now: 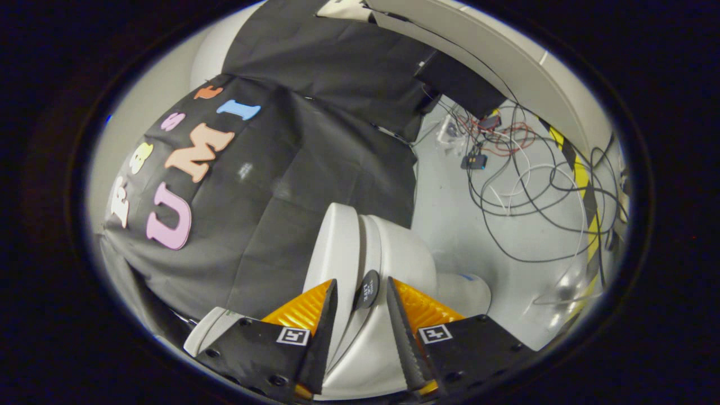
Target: Open the toilet lid.
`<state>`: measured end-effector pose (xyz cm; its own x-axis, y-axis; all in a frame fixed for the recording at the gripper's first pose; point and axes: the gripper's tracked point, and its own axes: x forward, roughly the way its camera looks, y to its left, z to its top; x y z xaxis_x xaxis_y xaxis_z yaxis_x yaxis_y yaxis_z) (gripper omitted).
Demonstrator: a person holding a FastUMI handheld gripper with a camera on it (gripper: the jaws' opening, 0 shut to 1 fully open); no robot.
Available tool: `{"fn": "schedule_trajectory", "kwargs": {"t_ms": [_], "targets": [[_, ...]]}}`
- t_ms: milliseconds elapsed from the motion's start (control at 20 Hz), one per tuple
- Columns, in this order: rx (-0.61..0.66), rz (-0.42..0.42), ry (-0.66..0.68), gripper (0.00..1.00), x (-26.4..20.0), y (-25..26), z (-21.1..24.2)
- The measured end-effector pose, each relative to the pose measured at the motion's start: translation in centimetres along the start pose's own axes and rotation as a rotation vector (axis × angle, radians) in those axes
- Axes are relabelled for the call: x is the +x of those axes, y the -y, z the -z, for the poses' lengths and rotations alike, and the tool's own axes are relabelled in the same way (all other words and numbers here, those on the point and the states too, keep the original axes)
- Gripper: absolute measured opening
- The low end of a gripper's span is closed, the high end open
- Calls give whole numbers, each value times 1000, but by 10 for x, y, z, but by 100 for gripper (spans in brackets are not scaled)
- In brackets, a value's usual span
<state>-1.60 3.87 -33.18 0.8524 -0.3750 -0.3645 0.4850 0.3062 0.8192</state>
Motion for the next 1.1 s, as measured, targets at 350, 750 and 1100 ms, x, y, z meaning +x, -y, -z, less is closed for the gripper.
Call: {"fn": "schedule_trajectory", "kwargs": {"t_ms": [350,750,1100], "targets": [[104,20,-34,43,19,7,7],[241,32,-79,5,27,3,19],[96,40,-63,5,22,-9,22]]}}
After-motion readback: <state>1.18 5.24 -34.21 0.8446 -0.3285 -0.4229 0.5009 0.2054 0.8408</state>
